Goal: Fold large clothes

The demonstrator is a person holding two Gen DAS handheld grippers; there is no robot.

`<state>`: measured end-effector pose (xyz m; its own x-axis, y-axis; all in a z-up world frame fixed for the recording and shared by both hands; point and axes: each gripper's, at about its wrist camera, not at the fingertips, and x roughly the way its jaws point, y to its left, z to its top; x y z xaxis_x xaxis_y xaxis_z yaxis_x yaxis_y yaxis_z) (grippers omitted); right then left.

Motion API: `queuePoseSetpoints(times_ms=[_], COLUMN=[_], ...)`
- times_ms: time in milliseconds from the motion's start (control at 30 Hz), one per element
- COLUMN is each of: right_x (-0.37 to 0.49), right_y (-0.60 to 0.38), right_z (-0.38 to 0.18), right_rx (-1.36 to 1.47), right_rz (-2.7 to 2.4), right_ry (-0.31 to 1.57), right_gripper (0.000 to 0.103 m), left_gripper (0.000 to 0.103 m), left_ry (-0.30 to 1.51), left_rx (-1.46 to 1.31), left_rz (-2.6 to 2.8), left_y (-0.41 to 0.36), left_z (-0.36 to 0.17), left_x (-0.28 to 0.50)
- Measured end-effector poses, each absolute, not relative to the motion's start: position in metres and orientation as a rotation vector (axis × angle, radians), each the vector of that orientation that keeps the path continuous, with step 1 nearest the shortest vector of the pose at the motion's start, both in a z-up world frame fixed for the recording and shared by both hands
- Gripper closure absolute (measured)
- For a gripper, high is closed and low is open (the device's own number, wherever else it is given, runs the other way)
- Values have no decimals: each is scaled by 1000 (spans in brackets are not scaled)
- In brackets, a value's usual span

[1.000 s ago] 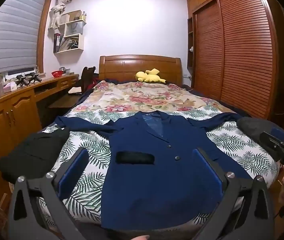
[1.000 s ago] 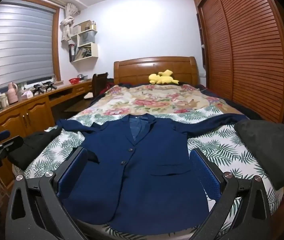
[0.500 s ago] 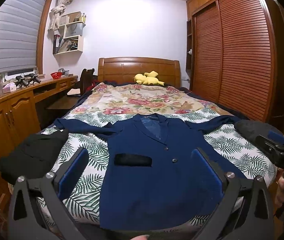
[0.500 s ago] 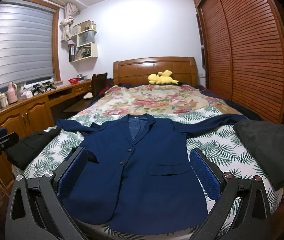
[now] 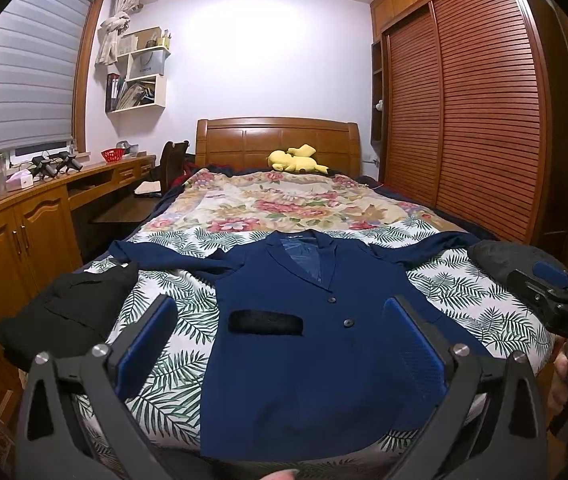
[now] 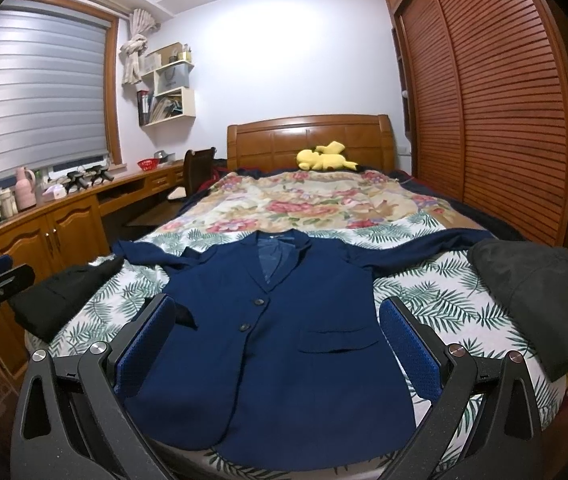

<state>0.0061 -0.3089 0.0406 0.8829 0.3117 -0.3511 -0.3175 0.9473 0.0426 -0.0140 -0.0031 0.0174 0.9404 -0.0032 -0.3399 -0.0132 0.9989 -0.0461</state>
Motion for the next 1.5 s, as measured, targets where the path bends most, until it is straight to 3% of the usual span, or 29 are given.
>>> queuePoseSetpoints(times_ms=[1500], right_x=[5], right_y=[-310], right_z=[40], right_rx=[-12], right_rz=[330], right_ry=[362], right_gripper=[0], left_gripper=[0], left_ry=[351], left_rx=[-43], left_rz=[-8], left_y=[-6], left_z=[18], left_x=[-19])
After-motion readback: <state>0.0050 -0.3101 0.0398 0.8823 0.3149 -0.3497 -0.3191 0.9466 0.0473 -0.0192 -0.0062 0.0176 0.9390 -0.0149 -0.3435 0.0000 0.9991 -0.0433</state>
